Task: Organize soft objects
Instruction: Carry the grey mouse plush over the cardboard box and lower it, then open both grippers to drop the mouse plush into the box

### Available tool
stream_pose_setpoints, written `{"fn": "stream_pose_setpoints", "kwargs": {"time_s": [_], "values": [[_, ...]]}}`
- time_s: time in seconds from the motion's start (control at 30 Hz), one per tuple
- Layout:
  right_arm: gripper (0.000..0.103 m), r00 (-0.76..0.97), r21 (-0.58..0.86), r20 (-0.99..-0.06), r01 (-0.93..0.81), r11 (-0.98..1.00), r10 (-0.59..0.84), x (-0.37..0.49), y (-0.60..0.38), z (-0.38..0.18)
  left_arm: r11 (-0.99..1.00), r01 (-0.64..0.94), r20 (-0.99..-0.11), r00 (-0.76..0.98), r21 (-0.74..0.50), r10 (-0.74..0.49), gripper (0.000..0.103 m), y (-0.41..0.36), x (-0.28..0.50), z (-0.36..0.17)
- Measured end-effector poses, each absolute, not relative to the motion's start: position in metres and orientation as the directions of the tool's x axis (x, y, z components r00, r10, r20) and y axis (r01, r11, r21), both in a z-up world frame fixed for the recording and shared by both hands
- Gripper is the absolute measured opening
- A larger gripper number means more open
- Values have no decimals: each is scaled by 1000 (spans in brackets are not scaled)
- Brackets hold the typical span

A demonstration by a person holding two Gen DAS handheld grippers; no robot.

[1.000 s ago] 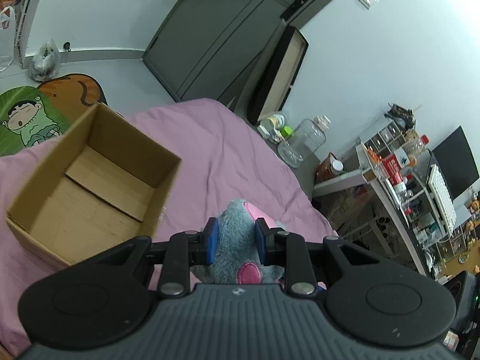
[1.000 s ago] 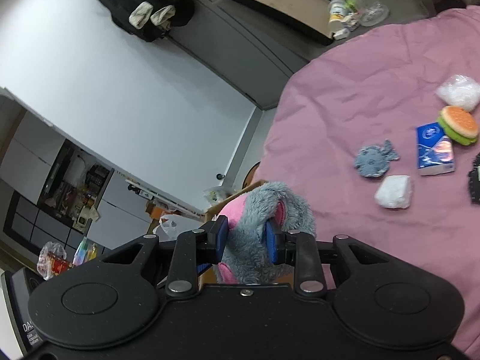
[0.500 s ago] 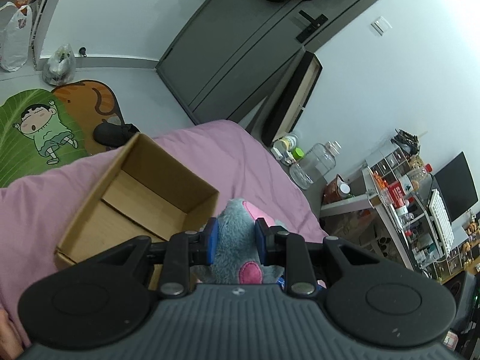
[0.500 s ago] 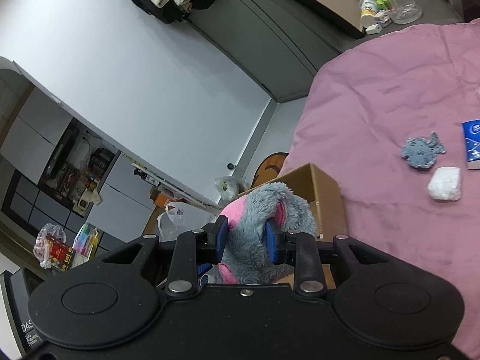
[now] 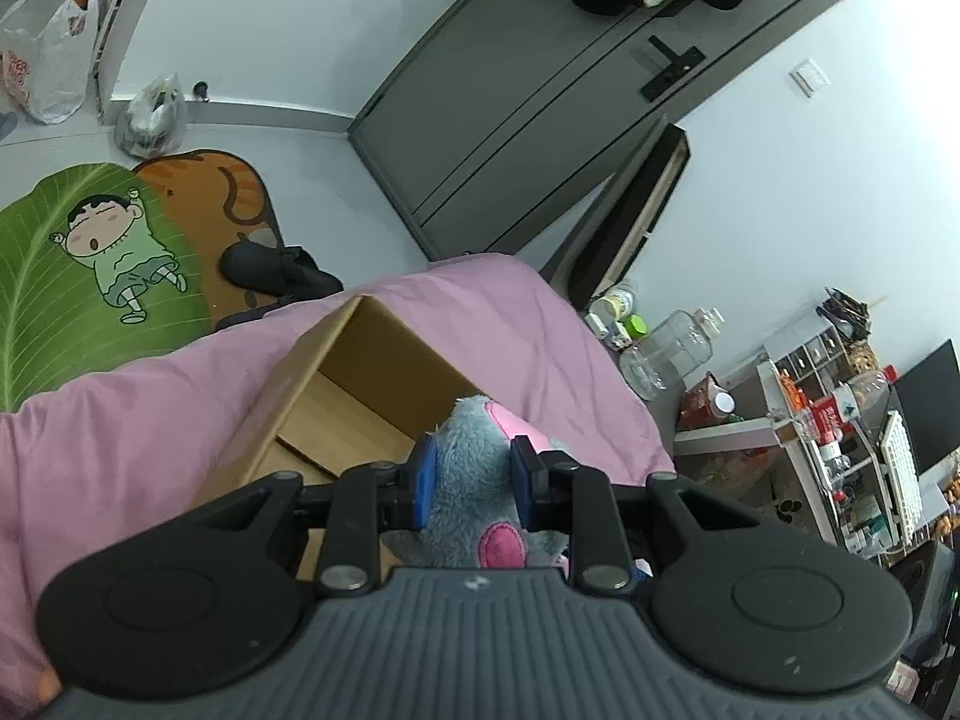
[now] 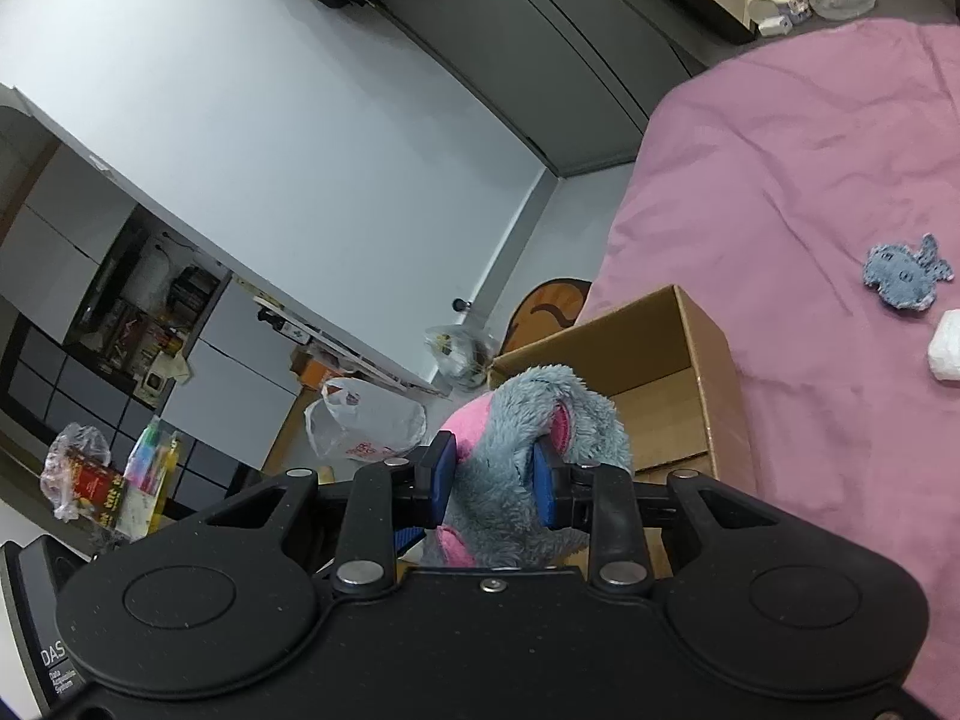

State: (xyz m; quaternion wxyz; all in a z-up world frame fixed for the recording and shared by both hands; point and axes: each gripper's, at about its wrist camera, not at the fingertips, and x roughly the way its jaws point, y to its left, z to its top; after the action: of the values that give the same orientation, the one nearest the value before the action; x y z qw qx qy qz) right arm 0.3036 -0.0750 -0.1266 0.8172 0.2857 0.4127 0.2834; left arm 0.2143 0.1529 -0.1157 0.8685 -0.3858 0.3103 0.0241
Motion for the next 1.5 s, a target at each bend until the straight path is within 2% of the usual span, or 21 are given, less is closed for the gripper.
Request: {"fn": "stream_pose_setpoints", "kwargs": {"time_s": [0.73, 0.8, 0.97, 1.1, 1.17, 1.27, 1.33, 1.43, 1.5], "values": [[30, 464, 752, -509, -171, 637, 725, 351, -52, -151, 720, -363, -614, 782, -591, -110, 26, 168, 267, -131], [33, 456, 757, -511, -163, 633, 729, 353, -52, -153, 717, -379, -624, 775, -586, -100, 26, 168, 268, -133], [50, 452, 766, -510, -147, 625, 731, 354, -55, -155, 726, -404, -647, 759, -556, -72, 32, 168, 267, -130], [51, 451, 765, -515, -142, 628, 729, 353, -60, -152, 718, -428, -656, 753, -549, -53, 34, 168, 259, -124], [54, 457, 760, -515, -149, 633, 726, 349, -63, -146, 718, -439, -664, 747, -540, -42, 35, 167, 256, -121], [65, 481, 742, -518, -159, 652, 707, 342, -70, -135, 726, -449, -677, 735, -521, -31, 41, 162, 251, -115], [70, 498, 734, -516, -163, 659, 697, 338, -77, -128, 735, -458, -688, 726, -500, -16, 50, 158, 247, -110], [75, 517, 717, -514, -178, 674, 684, 330, -87, -117, 748, -471, -701, 713, -467, 11, 58, 151, 241, -101], [79, 533, 698, -516, -191, 690, 670, 324, -94, -111, 756, -476, -704, 710, -450, 29, 69, 146, 236, -97]]}}
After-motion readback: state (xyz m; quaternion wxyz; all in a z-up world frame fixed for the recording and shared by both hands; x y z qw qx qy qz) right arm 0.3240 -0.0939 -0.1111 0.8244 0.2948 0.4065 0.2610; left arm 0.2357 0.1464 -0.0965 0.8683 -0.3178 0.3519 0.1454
